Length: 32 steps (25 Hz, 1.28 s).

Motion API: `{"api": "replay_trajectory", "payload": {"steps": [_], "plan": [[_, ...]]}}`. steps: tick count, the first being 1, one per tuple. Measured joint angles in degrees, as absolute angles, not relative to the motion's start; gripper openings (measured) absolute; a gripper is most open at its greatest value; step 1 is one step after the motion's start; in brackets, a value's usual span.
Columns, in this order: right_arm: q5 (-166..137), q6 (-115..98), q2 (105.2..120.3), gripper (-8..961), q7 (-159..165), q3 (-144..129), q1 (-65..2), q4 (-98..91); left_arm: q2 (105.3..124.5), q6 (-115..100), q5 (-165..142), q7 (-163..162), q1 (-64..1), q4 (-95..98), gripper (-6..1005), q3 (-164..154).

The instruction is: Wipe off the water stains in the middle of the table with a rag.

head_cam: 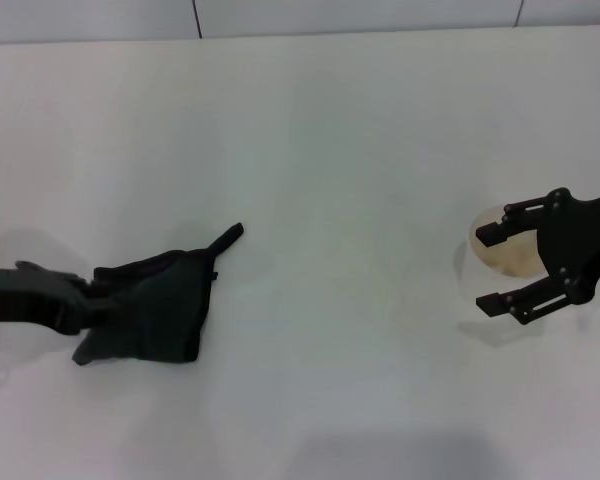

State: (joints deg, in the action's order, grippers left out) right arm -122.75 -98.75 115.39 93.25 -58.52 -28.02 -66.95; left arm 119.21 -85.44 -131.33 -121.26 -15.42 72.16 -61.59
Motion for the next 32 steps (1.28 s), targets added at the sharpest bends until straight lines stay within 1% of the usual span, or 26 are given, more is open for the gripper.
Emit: {"api": "replay_trajectory", "payload": {"steps": [3, 13, 19, 23, 29, 32], "plan": [[-122.0, -98.8, 115.38, 841, 93.1, -58.3, -27.5, -67.2, 119.02, -85.9, -125.6, -115.7, -14.2, 71.1, 215, -56.0], [-119.6, -99.5, 115.03, 840, 92.6, -56.4, -26.3, -67.8, 118.97, -88.8, -115.5, -96.7, -9.8, 68.4, 698, -49.7], [-119.5, -100.7, 115.0, 840, 93.0, -55.1, -26.4, -68.1, 119.02, -98.7, -111.8, -83.7, -9.2, 65.4, 842, -42.8], [-118.8, -101.0, 115.13, 840, 93.5, -55.0, -26.4, -69.0, 118.94, -104.5, -110.7, -78.4, -9.5, 62.6, 838, -36.1], [-118.7, -101.5, 115.13, 840, 93.9, -55.2, -26.8, -69.1, 118.03, -108.2, -112.0, -77.8, -9.7, 62.2, 834, -35.3], [-118.7, -101.5, 115.18, 840, 93.9, -55.5, -26.8, -69.1, 117.96, -109.2, -112.8, -77.7, -9.7, 62.2, 833, -35.3]]}}
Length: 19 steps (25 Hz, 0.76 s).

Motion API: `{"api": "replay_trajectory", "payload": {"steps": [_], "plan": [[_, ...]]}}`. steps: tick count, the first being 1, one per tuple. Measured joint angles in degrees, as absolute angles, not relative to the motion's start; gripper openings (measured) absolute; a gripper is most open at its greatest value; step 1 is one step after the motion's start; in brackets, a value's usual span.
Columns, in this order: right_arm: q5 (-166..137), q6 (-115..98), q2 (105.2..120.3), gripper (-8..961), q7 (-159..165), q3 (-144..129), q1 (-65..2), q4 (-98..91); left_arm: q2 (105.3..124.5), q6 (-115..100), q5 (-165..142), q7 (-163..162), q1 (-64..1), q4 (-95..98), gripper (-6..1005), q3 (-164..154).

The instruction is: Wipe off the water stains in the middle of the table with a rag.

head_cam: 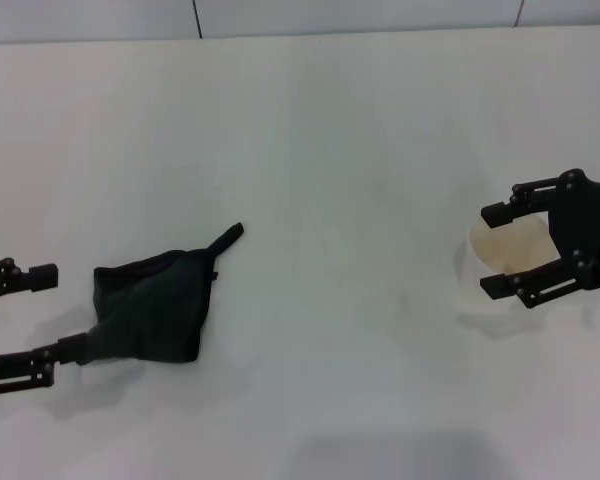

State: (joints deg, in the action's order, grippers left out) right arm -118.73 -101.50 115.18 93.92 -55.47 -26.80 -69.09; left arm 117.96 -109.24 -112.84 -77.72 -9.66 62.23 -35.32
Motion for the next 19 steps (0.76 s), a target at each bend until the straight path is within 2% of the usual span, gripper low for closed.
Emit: {"api": "replay_trajectory", "payload": {"steps": [19], "plan": [[-117.6, -101.2, 115.22, 840, 93.6, -55.5, -26.6, -69.2, 118.63, -110.0, -115.0, -77.5, -12.0, 62.7, 833, -38.5]]}}
